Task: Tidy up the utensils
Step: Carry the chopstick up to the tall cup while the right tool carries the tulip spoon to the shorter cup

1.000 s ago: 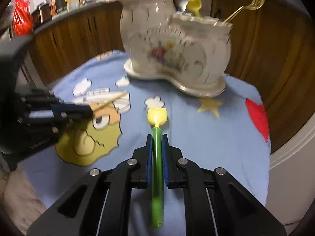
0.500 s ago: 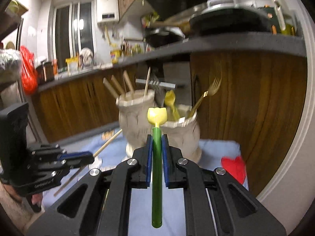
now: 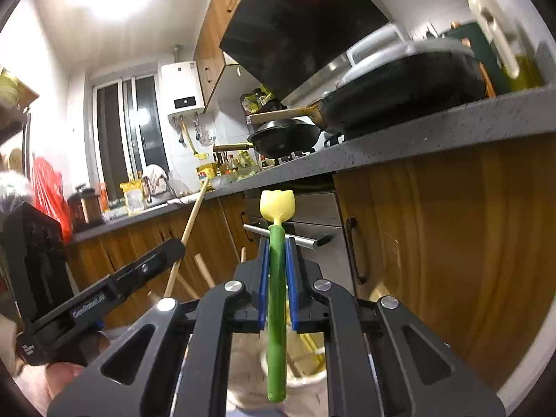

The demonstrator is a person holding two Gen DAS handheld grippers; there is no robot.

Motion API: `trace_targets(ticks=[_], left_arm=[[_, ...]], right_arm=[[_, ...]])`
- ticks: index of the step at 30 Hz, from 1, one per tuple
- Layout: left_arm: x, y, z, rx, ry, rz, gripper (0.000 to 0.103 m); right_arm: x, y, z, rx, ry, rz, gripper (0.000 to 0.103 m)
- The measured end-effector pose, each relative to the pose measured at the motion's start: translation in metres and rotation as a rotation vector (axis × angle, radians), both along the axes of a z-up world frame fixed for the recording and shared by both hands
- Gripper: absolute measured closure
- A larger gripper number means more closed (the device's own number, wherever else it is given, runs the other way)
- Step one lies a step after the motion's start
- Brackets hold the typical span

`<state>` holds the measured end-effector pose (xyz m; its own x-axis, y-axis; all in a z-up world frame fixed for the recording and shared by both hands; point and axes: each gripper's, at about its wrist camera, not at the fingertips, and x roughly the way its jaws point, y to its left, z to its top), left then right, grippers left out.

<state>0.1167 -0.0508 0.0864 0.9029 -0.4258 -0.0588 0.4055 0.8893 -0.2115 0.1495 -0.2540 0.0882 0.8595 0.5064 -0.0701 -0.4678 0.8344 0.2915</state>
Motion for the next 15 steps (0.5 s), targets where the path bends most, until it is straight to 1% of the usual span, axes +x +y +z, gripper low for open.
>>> trace_targets(ticks=[3, 6, 9, 11, 13, 15], left_arm=[[0.017, -0.004, 0.007, 0.003, -0.030, 0.034, 0.098], [0.029, -0.011, 0.011, 0.018, -0.064, 0.071, 0.098], [0.036, -0.022, 0.009, 0.077, -0.095, 0.123, 0.098], [0.039, -0.028, 0.004, 0.118, -0.104, 0.140, 0.098], [0.040, -0.030, 0.000, 0.145, -0.131, 0.164, 0.098], [0.041, -0.031, 0.000, 0.150, -0.142, 0.178, 0.098]], right_arm=[[0.018, 0.002, -0.005, 0.024, 0.020, 0.013, 0.094], [0.030, 0.009, -0.012, 0.011, 0.015, 0.021, 0.094], [0.033, 0.019, -0.020, -0.024, 0.003, 0.015, 0.094], [0.035, 0.026, -0.027, -0.052, 0.010, 0.013, 0.094], [0.038, 0.028, -0.034, -0.067, 0.019, 0.014, 0.094], [0.040, 0.030, -0.037, -0.074, 0.027, 0.014, 0.094]])
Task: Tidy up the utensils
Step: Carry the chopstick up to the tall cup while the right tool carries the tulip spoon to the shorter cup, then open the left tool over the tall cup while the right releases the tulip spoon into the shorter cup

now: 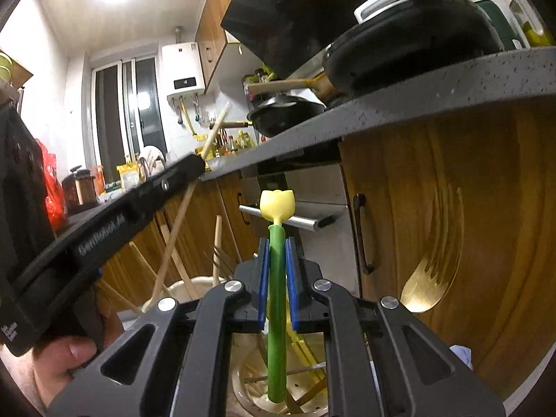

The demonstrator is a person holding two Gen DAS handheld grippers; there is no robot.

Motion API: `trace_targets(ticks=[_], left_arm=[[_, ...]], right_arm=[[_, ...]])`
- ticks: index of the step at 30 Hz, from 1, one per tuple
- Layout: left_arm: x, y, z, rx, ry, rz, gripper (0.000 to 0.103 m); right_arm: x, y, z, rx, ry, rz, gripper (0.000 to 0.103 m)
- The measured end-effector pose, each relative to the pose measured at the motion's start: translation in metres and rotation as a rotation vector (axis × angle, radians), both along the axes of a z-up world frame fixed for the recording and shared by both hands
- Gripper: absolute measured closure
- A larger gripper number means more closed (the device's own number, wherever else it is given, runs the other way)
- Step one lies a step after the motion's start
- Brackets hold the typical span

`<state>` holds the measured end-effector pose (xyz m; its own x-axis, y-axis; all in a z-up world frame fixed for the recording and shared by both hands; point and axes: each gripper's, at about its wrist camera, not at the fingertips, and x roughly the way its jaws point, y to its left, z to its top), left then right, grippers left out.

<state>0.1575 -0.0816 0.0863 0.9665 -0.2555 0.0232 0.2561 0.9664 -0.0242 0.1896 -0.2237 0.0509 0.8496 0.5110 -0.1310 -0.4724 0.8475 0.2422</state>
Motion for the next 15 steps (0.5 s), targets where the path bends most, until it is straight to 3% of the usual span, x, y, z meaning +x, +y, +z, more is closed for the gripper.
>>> trace_targets(ticks=[15], left_arm=[[-0.007, 0.011, -0.004, 0.011, 0.014, -0.019, 0.098]], right_arm=[[-0.004, 0.006, -0.010, -0.044, 0.016, -0.006, 0.094]])
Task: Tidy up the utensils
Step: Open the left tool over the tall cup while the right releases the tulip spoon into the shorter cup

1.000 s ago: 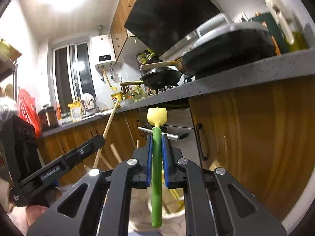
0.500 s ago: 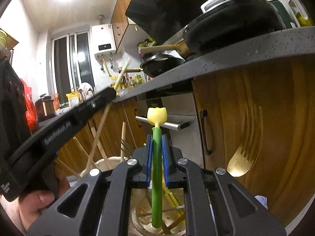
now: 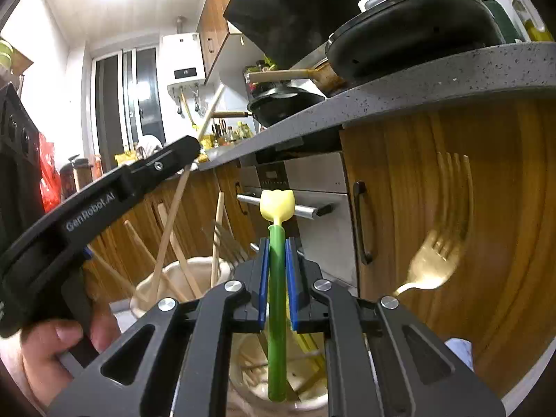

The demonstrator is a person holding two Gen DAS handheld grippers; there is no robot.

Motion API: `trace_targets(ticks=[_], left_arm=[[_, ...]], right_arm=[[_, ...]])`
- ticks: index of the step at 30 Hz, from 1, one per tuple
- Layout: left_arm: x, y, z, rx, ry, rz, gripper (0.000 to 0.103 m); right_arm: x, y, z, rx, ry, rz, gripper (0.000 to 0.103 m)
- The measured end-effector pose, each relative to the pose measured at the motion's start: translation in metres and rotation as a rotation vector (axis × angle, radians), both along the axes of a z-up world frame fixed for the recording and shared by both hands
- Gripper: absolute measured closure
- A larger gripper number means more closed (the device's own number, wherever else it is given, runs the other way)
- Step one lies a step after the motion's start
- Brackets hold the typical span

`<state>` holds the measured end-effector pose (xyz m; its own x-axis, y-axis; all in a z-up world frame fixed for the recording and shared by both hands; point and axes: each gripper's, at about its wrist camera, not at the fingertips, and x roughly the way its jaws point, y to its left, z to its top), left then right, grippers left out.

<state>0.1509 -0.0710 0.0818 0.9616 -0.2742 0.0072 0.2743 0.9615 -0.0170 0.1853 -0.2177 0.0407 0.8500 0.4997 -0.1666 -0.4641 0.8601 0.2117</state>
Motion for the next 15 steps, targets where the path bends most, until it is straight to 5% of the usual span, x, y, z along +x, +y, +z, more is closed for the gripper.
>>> trace_targets(ticks=[12, 15], left_arm=[[-0.033, 0.021, -0.002, 0.024, 0.024, -0.007, 0.094], [-0.038, 0.021, -0.003, 0.035, 0.037, -0.005, 0.088]], right_arm=[[-0.014, -0.006, -0.013, -0.086, 0.157, 0.014, 0.093], [-0.014, -0.011, -0.017, -0.069, 0.191, 0.012, 0.077]])
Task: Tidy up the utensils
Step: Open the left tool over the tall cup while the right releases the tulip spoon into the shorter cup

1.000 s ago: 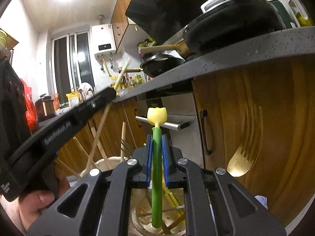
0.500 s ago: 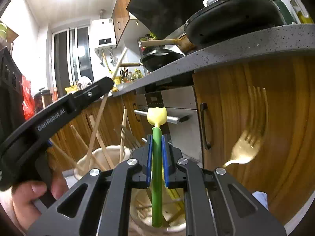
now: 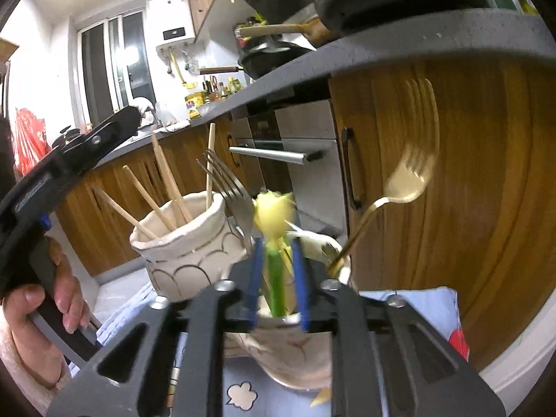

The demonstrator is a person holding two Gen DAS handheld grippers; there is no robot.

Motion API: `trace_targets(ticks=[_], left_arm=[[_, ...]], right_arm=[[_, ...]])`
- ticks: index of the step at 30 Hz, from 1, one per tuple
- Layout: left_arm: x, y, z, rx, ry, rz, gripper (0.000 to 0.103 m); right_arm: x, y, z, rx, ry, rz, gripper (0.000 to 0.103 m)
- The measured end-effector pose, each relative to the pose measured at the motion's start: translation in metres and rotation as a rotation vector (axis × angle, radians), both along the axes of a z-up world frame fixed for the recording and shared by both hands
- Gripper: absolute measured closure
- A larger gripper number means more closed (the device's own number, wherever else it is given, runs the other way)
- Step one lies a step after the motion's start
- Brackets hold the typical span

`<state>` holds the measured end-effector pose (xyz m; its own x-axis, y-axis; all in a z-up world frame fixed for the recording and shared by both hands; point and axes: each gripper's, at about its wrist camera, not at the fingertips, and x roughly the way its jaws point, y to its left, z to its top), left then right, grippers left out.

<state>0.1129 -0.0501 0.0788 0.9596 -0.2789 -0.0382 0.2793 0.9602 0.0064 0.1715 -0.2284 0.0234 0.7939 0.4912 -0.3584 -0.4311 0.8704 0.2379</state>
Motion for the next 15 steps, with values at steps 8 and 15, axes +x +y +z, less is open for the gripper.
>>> trace_targets(ticks=[8, 15], left_arm=[[-0.037, 0.001, -0.003, 0.038, 0.047, 0.001, 0.042], [-0.083, 0.007, -0.040, 0.029, 0.131, 0.015, 0.018]], right_arm=[[-0.046, -0.019, 0.005, -0.002, -0.046, -0.046, 0.056], [-0.086, -0.024, -0.002, -0.065, -0.059, -0.069, 0.031]])
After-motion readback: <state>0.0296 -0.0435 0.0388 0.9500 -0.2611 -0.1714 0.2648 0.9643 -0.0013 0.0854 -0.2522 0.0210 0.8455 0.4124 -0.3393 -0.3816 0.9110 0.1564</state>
